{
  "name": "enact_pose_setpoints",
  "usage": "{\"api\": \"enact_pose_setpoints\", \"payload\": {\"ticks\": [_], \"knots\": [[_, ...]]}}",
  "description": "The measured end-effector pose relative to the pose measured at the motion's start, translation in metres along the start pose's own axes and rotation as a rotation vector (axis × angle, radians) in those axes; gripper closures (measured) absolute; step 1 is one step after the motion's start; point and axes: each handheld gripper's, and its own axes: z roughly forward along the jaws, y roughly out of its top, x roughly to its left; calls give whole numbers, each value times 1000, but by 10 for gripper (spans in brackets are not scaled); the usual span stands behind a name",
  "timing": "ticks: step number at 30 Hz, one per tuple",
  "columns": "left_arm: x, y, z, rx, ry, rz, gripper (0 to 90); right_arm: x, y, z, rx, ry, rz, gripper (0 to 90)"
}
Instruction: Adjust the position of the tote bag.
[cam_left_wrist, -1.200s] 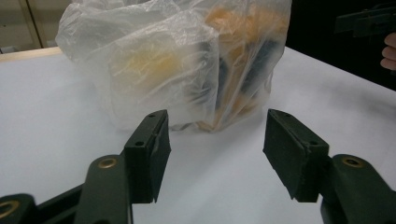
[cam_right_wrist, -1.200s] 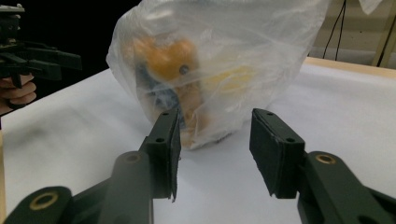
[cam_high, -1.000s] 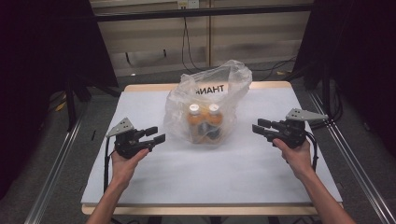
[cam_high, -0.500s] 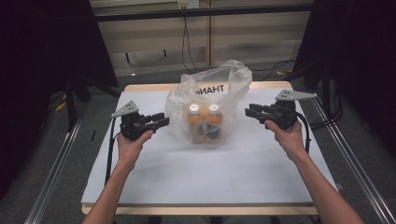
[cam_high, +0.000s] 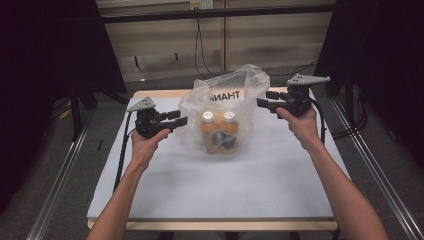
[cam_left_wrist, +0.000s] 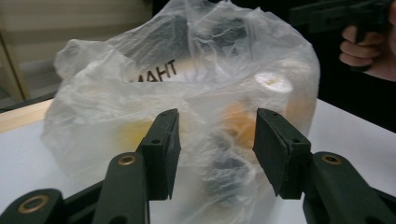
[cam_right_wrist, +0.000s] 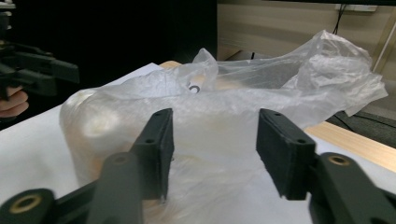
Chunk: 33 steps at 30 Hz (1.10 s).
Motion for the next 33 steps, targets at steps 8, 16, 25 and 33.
{"api": "enact_pose_setpoints", "payload": {"ticks": [8,16,25,33], "knots": [[-8,-5,9,6,-20,11,354,-15,11,15,0,-55,40,331],[-19,-9,26,48,-48,48,299,-22,10,32,24,-90,72,234],[-23,-14,36,96,-93,91,586,-19,1,48,51,-9,93,529],[-25,-15,30,86,-107,114,864,-10,-1,56,43,53,75,879]]}}
